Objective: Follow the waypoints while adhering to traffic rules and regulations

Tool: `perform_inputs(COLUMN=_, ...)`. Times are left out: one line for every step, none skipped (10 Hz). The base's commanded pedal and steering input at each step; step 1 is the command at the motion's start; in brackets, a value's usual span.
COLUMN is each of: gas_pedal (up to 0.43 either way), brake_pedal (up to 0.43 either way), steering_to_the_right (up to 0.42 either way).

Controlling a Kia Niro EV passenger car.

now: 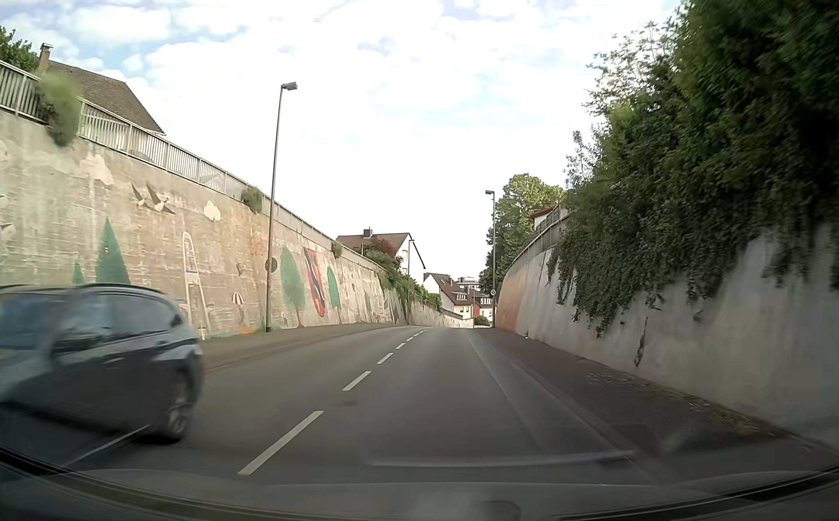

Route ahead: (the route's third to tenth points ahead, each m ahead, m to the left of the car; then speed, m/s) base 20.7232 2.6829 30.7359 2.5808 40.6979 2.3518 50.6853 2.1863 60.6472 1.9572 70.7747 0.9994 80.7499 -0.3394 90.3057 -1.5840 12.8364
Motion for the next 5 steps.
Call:
perform_inputs(gas_pedal=0.039, brake_pedal=0.018, steering_to_the_right=-0.001)
perform_inputs(gas_pedal=0.008, brake_pedal=0.018, steering_to_the_right=-0.001)
perform_inputs(gas_pedal=0.0, brake_pedal=0.018, steering_to_the_right=-0.001)
perform_inputs(gas_pedal=0.0, brake_pedal=0.018, steering_to_the_right=-0.001)
perform_inputs(gas_pedal=0.0, brake_pedal=0.018, steering_to_the_right=-0.001)
